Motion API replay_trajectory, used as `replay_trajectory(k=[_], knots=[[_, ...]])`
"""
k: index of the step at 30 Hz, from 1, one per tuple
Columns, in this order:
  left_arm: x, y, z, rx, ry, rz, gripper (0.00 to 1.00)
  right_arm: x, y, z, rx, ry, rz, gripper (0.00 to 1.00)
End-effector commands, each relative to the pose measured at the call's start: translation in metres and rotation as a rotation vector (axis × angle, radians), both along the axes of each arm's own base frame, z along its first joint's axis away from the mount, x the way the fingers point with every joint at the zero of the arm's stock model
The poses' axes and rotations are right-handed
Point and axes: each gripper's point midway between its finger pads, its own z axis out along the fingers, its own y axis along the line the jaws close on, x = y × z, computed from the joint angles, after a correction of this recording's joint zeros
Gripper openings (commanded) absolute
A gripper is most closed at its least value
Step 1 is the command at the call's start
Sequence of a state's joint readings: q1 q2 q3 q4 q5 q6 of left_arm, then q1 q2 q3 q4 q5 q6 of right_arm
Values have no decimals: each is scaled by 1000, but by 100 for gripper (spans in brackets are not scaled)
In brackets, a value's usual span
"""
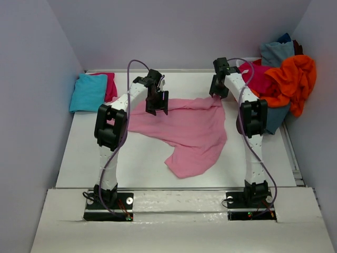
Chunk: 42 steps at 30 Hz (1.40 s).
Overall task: Fold and stack the t-shirts
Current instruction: Smooth out the 1/3-folded T-shirt at the center of the board.
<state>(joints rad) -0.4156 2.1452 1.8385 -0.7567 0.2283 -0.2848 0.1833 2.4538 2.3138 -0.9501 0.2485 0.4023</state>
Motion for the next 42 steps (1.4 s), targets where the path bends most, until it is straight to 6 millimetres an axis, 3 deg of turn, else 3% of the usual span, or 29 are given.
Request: replay_trajectory(k=[1, 4, 9, 16, 25, 31, 33, 39, 42], knots=[[-3, -2, 24, -24, -46, -20, 73, -13, 16, 46, 99, -51, 5, 53], [-5, -7, 24, -30, -45, -32, 73, -30, 26, 34, 137, 6, 20, 52], [-6, -7, 23, -29, -45, -30, 73, -46, 53, 34, 185, 22, 60, 51], [-8, -5, 23, -25, -46, -32, 73, -54, 73, 28, 211, 43, 85, 50], [-9, -4, 22, -21, -43, -32, 73, -60, 71, 15, 208, 61, 74, 49], [-8, -4, 21, -22, -44, -30, 73, -64, 69, 22, 209, 41, 63, 47], [-8, -5, 20, -24, -40, -32, 73, -66, 68, 17, 205, 52, 61, 44], [-9, -4, 20, -19, -39, -32, 73, -63, 70, 12, 213, 55, 60, 17], [-9, -3, 20, -16, -42, -32, 73, -58, 72, 12, 212, 56, 65, 12]])
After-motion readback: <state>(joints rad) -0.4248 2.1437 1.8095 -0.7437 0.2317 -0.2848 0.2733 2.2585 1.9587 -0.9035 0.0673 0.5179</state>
